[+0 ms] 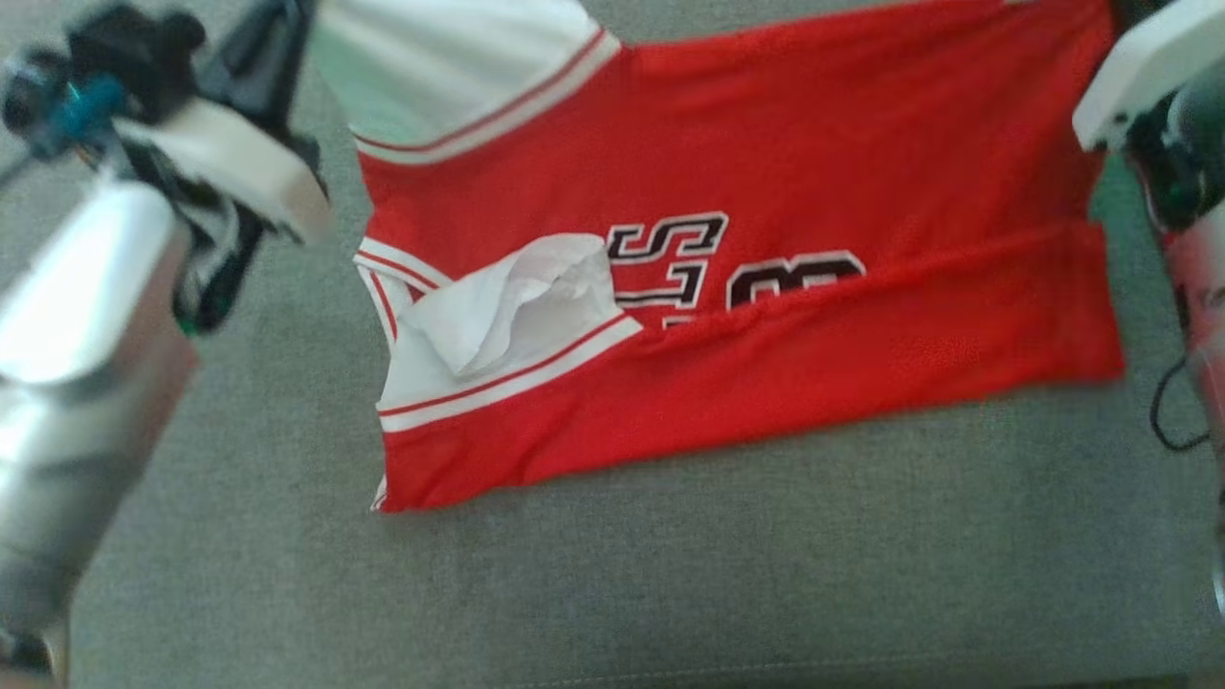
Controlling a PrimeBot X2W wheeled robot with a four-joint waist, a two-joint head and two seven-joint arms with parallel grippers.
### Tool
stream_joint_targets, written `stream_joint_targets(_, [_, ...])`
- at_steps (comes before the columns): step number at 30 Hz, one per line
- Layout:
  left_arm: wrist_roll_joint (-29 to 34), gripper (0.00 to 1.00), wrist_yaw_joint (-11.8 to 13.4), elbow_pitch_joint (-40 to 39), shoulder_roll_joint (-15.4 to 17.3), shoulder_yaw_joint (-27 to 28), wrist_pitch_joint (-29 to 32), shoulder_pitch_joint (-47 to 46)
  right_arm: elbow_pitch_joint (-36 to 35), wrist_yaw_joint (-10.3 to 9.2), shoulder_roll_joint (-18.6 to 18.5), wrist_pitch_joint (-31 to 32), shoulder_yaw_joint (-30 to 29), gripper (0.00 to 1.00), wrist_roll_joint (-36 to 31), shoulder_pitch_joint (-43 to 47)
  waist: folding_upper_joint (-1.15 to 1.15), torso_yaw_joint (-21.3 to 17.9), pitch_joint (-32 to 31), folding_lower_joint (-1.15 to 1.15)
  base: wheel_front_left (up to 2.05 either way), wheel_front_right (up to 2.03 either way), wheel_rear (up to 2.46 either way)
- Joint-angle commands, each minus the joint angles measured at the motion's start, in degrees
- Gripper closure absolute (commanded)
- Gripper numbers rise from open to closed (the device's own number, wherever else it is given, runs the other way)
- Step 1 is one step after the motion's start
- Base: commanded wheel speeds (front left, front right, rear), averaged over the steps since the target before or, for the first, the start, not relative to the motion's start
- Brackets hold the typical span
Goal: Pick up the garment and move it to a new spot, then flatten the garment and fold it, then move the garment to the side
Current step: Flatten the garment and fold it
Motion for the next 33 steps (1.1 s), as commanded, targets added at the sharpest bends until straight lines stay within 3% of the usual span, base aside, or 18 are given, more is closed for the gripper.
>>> stream_joint_targets(1, [0.58,1.0,-0.24,0.13,2.74,2.99,-0.13,-5.0,-2.35,-0.05,-0.16,-1.25,1.14,1.0,1.24,-2.4,0.0,-0.39,0.33,0.0,0.0,0.0,0.0])
stream_joint_targets(14, [4.28,1.0,-2.46,12.76,-1.74,1.4,-6.96,-16.12,-1.55,-0.05,0.55,-9.28,3.33,1.0,8.22,-7.16,0.0,-0.38,0.66,0.0,0.0,0.0,0.0])
stream_joint_targets(21, [1.89,1.0,-4.12,15.8,-3.5,0.39,-8.24,-12.65,-0.07,-0.05,-1.67,-9.2,6.53,1.0,11.17,-3.81,0.0,1.28,-0.93,0.0,0.0,0.0,0.0])
stream_joint_targets(27, [0.64,1.0,-4.75,15.19,-2.44,-1.83,-8.38,-6.68,-0.37,-0.05,-4.24,-7.64,11.15,1.0,15.14,1.56,0.0,2.48,-3.31,0.0,0.0,0.0,0.0])
stream_joint_targets(33, [-1.01,1.0,-5.0,10.63,-0.19,-5.82,-4.17,1.73,-1.43,-0.05,-8.13,-2.71,17.68,1.0,18.91,7.5,0.0,3.35,-5.49,0.0,0.0,0.0,0.0])
